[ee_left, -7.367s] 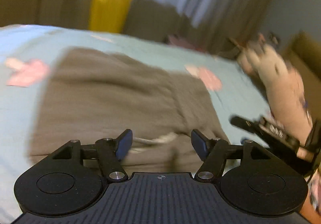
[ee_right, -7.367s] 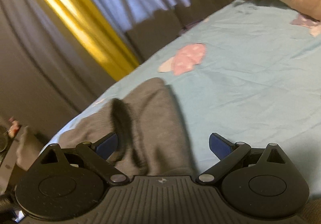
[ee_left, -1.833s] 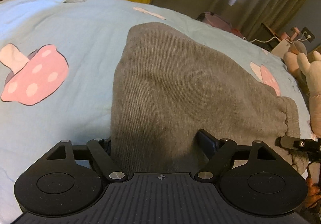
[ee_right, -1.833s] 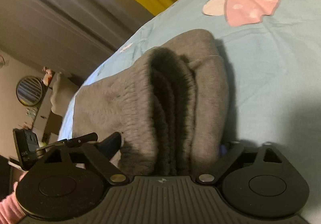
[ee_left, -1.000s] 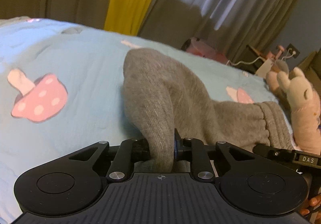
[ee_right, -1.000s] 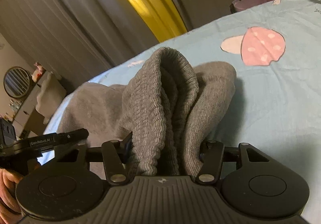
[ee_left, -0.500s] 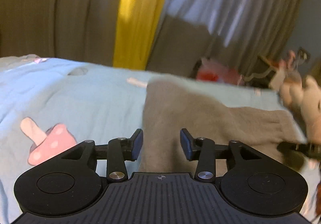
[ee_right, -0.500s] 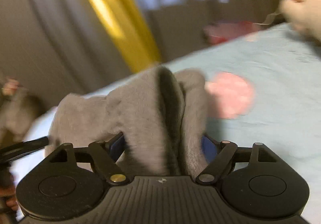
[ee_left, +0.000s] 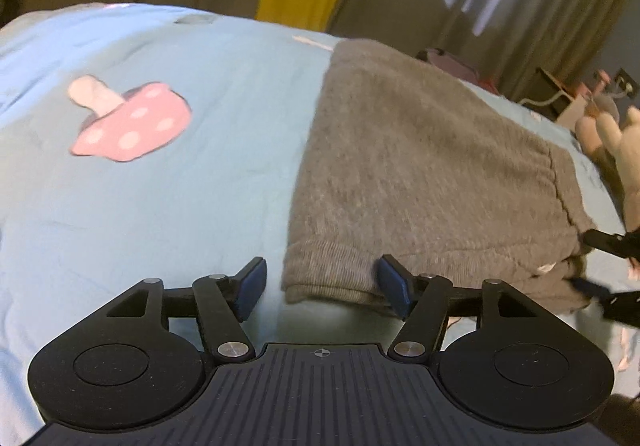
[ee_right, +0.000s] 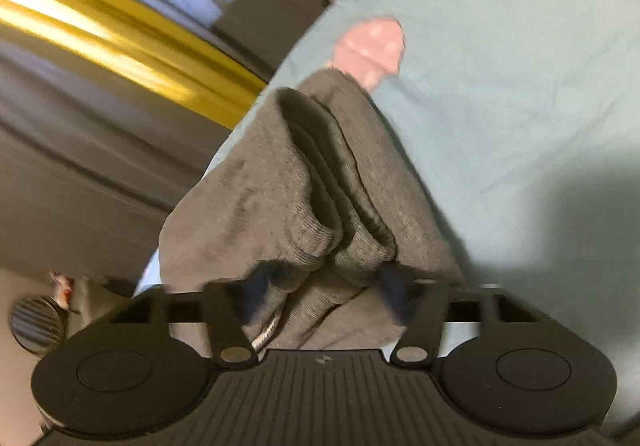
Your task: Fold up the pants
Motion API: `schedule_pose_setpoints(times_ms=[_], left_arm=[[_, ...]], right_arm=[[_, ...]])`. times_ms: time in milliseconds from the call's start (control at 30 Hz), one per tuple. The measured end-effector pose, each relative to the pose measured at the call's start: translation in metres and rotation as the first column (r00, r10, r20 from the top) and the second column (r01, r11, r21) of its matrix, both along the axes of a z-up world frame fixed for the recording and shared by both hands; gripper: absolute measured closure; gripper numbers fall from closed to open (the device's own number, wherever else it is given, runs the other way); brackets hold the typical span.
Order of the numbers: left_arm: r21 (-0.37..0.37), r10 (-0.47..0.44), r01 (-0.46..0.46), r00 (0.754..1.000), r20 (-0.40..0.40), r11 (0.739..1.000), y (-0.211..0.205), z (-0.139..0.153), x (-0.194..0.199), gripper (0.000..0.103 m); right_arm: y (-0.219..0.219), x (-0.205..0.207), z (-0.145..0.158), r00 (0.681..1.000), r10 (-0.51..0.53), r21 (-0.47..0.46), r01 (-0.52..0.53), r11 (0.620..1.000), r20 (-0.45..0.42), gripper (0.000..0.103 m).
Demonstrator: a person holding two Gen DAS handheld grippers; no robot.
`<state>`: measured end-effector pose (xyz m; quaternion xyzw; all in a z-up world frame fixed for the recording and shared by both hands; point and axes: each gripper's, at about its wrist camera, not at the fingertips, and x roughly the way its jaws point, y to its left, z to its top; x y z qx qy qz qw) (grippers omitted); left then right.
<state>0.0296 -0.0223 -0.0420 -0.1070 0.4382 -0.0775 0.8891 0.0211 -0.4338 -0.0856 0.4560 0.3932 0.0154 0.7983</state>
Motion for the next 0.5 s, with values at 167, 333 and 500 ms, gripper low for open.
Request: schedule_pose_setpoints(times_ms=[167, 333, 500], left_arm=[[0.017, 0.033, -0.034, 0.999, 0.023, 0.999, 0.006, 0.003, -0.021, 0.028], [0.038, 0.000, 0.000, 1.000, 0.005, 0.999, 0.002, -0.005, -0.033, 0.029], [0.136, -0.050, 0.044, 0.998, 0.043, 0.990, -0.023, -0.013, -0.025, 0.029]], right_arm=[[0.011, 0.017, -0.015, 0.996, -0.091, 0.066, 0.091, 0.994, 0.000, 0.031], [0.025, 0.009, 0.009, 0.994, -0.080, -0.044, 0.083, 0.996, 0.077, 0.056], [0.024, -0.005, 0.033, 0.983, -0.098, 0.008, 0.098, 0.995, 0.153, 0.059]])
